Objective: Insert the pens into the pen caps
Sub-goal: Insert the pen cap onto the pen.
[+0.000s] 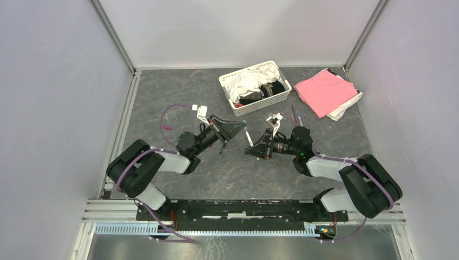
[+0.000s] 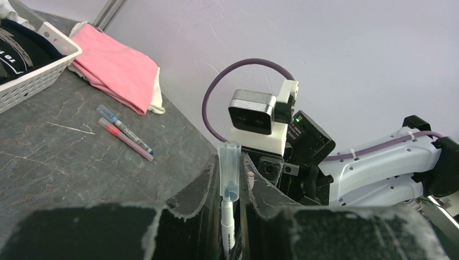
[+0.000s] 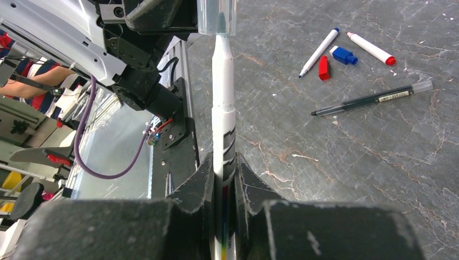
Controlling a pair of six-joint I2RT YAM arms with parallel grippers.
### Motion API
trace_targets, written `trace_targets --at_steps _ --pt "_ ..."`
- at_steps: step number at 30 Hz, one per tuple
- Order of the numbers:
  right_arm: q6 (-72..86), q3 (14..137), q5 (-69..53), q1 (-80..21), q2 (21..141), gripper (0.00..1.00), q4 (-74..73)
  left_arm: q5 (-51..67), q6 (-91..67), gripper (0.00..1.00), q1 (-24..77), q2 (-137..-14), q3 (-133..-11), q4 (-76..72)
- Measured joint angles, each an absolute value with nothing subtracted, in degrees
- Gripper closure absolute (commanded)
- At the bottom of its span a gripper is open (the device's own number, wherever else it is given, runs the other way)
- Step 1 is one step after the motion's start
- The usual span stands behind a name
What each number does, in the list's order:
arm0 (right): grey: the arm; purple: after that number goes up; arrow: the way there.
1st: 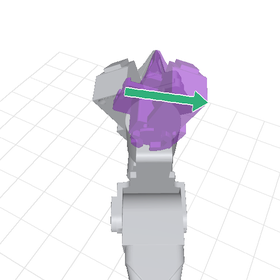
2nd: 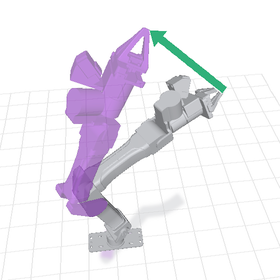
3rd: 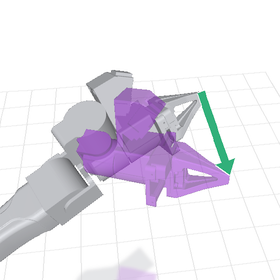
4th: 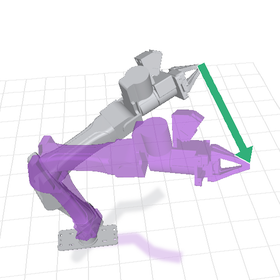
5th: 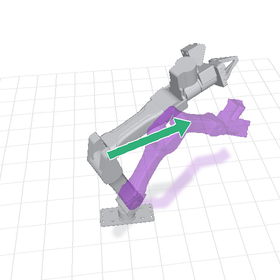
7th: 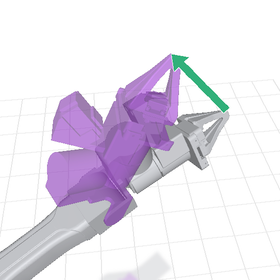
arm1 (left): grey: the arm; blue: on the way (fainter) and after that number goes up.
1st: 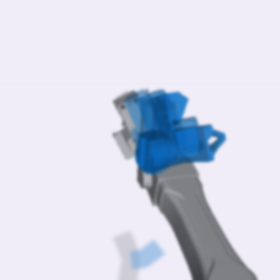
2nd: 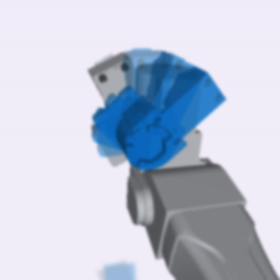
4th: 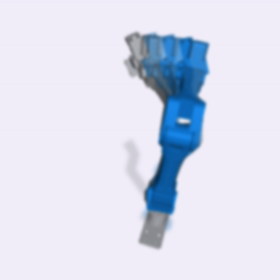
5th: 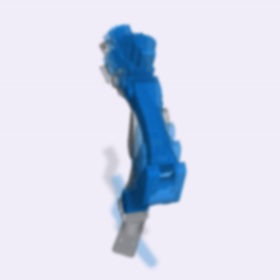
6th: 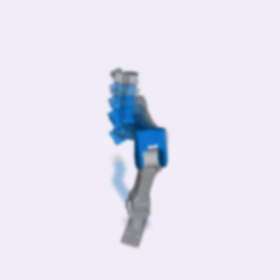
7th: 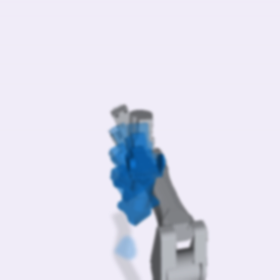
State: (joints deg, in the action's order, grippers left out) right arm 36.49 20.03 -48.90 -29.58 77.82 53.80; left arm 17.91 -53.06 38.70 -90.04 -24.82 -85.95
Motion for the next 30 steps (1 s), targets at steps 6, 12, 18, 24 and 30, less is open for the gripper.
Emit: trace_targets --at_steps 6,12,18,24,30 --pt "37.78 20.01 -48.86 -29.56 77.38 1.0 53.93 15.57 -52.23 0.98 40.27 -90.04 -24.82 -86.41" --pt "38.35 20.01 -48.93 -29.3 76.47 1.0 54.04 13.28 -51.22 0.98 41.58 -90.06 -24.77 -87.33" --pt "39.51 19.77 -49.06 -28.38 75.92 1.0 55.18 12.14 -50.65 0.98 42.54 -90.08 -23.68 -87.42" --pt "40.66 19.31 -49.43 -28.32 75.92 1.0 55.86 11.79 -50.41 0.98 43.05 -90.37 -23.68 -87.53" --pt "38.09 19.38 -49.91 -27.94 75.9 1.0 53.47 12.32 -50.26 0.98 43.18 -91.13 -23.73 -87.5"
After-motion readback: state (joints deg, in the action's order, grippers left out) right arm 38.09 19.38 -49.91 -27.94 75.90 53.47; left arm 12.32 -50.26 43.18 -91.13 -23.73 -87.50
